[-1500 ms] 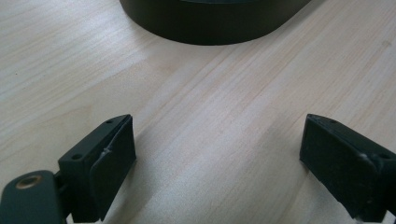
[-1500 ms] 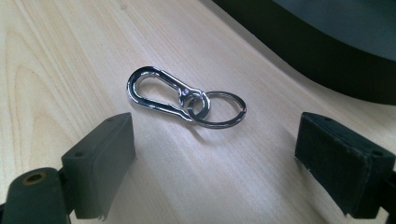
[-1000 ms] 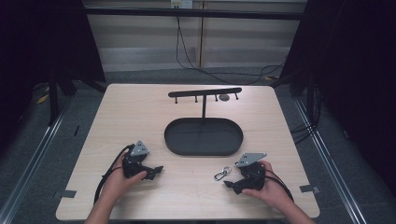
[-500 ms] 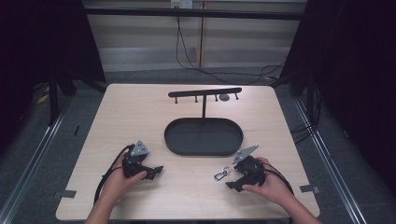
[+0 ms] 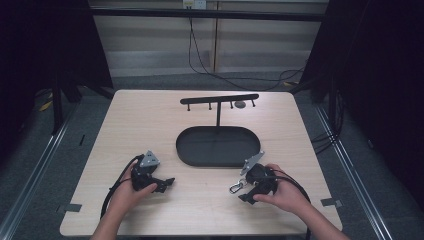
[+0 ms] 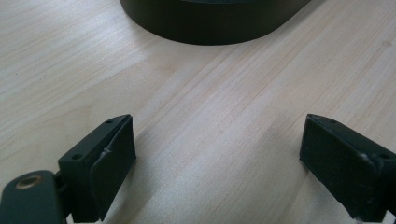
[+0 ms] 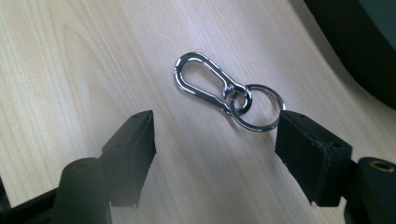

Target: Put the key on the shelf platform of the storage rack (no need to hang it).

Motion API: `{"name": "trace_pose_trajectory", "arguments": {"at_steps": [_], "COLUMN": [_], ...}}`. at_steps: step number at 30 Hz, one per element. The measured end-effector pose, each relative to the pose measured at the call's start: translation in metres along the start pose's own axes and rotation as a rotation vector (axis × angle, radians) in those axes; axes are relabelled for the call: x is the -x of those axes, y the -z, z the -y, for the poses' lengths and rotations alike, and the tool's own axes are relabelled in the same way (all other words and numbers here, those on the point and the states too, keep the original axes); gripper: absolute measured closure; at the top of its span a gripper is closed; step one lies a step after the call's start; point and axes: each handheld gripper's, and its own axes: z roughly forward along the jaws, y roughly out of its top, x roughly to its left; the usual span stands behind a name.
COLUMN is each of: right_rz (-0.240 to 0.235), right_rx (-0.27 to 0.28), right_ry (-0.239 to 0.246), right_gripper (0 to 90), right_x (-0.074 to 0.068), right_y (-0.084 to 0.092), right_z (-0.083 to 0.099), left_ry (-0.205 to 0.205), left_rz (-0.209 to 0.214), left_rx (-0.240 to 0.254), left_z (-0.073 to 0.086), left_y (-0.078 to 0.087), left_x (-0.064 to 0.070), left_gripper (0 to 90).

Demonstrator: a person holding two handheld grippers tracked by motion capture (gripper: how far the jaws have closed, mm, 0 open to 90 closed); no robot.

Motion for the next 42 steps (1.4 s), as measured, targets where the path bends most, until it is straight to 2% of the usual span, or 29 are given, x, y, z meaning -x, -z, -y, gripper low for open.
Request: {"name": "trace_pose_trajectory", "arguments": {"at_steps": [2, 6, 9, 22, 26, 34, 41, 42], "right_rz": [0.008, -0.013, -0.001, -0.023, -0.032, -0.037, -0.033, -0.027], "right_rx": [-0.007, -0.01, -0.035, -0.086, -0.103, -0.149, -0.165, -0.167], "right_ry": [0.017, 0.028, 0.066, 0.114, 0.114, 0.163, 0.2, 0.203], "right_gripper": [28.5, 29.0, 29.1, 30.3, 33.8, 40.4, 46.8, 50.2], "right_x": [-0.001, 0.0, -0.002, 0.0, -0.001, -0.002, -0.004, -0.005], "right_y": [0.0, 0.001, -0.001, -0.005, -0.008, -0.013, -0.018, -0.019], "right_z": [-0.004, -0.009, -0.014, -0.028, -0.031, -0.039, -0.042, -0.042], "left_ry": [-0.001, 0.0, -0.001, 0.002, -0.001, 0.001, -0.001, -0.004], "left_rz": [0.0, 0.0, 0.0, 0.001, -0.002, 0.001, 0.0, -0.004], "left_rx": [0.0, 0.0, -0.001, 0.0, 0.0, 0.0, -0.001, -0.001], "left_z": [0.0, 0.0, 0.0, 0.0, 0.0, 0.0, 0.0, 0.0], "left_y": [0.0, 0.0, 0.0, 0.0, 0.0, 0.0, 0.0, 0.0], "left_x": [0.0, 0.0, 0.0, 0.0, 0.0, 0.0, 0.0, 0.0], "left_gripper": [10.1, 10.1, 10.1, 10.1, 10.1, 10.2, 10.1, 10.1]}}
